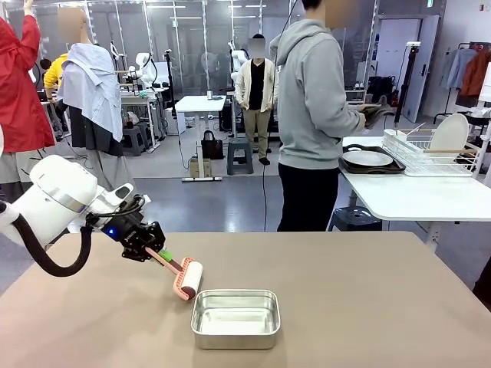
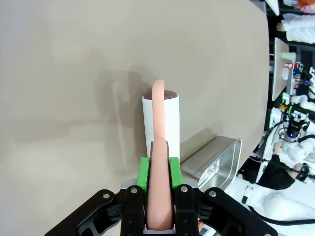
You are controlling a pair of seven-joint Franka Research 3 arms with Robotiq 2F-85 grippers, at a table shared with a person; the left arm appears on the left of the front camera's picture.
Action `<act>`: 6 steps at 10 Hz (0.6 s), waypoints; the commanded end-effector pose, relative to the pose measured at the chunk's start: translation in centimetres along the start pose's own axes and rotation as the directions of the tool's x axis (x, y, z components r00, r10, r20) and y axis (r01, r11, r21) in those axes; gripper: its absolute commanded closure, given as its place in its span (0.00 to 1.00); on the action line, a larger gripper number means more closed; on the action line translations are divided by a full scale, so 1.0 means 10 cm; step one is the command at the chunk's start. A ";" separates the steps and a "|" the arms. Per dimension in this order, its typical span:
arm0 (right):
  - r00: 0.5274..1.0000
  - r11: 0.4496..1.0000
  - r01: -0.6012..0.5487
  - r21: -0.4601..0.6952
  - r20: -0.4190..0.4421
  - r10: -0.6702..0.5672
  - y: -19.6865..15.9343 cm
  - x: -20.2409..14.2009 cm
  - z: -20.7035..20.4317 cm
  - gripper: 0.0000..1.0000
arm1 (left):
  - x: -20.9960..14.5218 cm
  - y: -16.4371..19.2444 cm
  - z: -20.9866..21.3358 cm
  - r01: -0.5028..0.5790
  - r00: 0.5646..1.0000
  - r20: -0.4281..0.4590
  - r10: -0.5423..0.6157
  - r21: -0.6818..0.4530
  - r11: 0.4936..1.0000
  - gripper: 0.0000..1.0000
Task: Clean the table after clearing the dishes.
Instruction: When the right (or left) Handle tray is removed, use the right hand (or left hand) to clean the right (or left) side of the table with the Lint Roller.
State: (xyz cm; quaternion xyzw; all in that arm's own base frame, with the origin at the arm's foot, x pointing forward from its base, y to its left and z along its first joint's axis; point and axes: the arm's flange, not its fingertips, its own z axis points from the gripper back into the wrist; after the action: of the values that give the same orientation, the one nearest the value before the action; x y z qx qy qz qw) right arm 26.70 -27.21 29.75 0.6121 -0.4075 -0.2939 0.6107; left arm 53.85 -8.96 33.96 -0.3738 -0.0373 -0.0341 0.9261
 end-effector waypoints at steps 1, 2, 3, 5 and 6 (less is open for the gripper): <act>1.000 1.000 -0.011 -0.007 -0.012 0.011 0.05 -0.08 0.01 0.00 | 0.06 0.37 -0.16 0.004 1.000 0.025 -0.006 0.065 0.998 0.80; 1.000 1.000 -0.011 -0.007 -0.012 0.011 0.05 -0.08 0.01 0.00 | 0.10 0.54 -0.11 0.016 1.000 0.022 -0.018 0.057 0.998 0.80; 1.000 1.000 -0.011 -0.007 -0.012 0.011 0.05 -0.08 0.01 0.00 | 0.12 0.70 0.00 0.006 0.999 0.035 -0.008 0.049 0.999 0.80; 1.000 1.000 -0.011 -0.007 -0.012 0.011 0.05 -0.08 0.01 0.00 | 0.13 1.01 0.20 0.020 0.999 0.024 -0.021 0.036 0.999 0.80; 1.000 1.000 -0.011 -0.007 -0.012 0.011 0.05 -0.08 0.01 0.00 | 0.14 1.17 0.31 0.027 0.999 0.032 -0.027 0.020 0.999 0.80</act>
State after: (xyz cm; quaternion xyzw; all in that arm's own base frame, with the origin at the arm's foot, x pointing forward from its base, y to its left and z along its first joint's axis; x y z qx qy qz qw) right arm 26.69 -27.22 29.75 0.6121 -0.4075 -0.2940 0.6106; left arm 54.76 -1.02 31.89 -0.4114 -0.0333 -0.0400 0.9100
